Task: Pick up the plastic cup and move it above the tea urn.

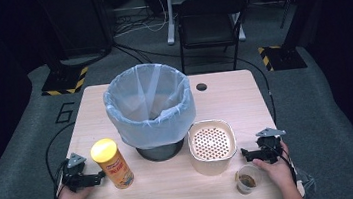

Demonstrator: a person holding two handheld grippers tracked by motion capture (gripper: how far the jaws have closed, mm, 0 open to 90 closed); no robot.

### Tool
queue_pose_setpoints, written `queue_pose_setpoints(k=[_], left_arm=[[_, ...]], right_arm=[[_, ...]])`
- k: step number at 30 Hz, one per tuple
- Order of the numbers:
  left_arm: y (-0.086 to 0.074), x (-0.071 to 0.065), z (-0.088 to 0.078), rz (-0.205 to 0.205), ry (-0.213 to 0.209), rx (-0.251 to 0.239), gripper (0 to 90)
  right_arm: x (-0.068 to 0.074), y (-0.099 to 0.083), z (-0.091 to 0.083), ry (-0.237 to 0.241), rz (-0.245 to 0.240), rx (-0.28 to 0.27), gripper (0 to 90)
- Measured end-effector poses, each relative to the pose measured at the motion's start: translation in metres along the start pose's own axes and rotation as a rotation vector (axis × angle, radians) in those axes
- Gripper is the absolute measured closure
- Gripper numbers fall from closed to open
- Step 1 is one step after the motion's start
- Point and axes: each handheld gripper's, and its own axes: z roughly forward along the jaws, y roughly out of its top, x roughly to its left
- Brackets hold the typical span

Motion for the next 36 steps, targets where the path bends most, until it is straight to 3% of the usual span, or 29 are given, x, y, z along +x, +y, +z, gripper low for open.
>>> queue_pose_setpoints(k=[3, 20, 26, 27, 29, 30, 32, 34, 36], left_arm=[[0.001, 0.0, -0.001, 0.002, -0.004, 0.018, 0.3], [-0.001, -0.003, -0.001, -0.02, 0.012, 0.004, 0.6], [-0.001, -0.003, -0.001, -0.02, 0.012, 0.004, 0.6], [-0.001, -0.003, -0.001, -0.02, 0.012, 0.004, 0.6], [-0.001, -0.003, -0.001, -0.02, 0.012, 0.004, 0.6], [-0.001, -0.003, -0.001, -0.02, 0.012, 0.004, 0.6], [-0.001, -0.003, -0.001, -0.021, 0.012, 0.004, 0.6], [-0.001, -0.003, -0.001, -0.021, 0.012, 0.004, 0.6], [-0.001, -0.003, -0.001, -0.021, 0.012, 0.004, 0.6]], right_arm=[[0.0, 0.0, 0.0, 0.002, -0.002, 0.001, 0.0], [-0.001, -0.003, -0.004, -0.004, 0.009, -0.012, 4.9], [-0.004, -0.006, -0.009, -0.006, 0.019, -0.053, 24.5], [-0.004, -0.006, -0.009, -0.006, 0.019, -0.053, 24.5], [-0.005, -0.005, -0.013, 0.0, 0.024, -0.045, 36.4], [-0.005, -0.005, -0.013, 0.0, 0.024, -0.045, 36.4], [-0.007, -0.003, -0.017, 0.041, 0.049, -0.023, 47.1], [-0.007, 0.001, -0.024, 0.047, 0.069, -0.038, 50.0], [-0.007, 0.014, -0.04, 0.066, 0.07, -0.097, 51.9]])
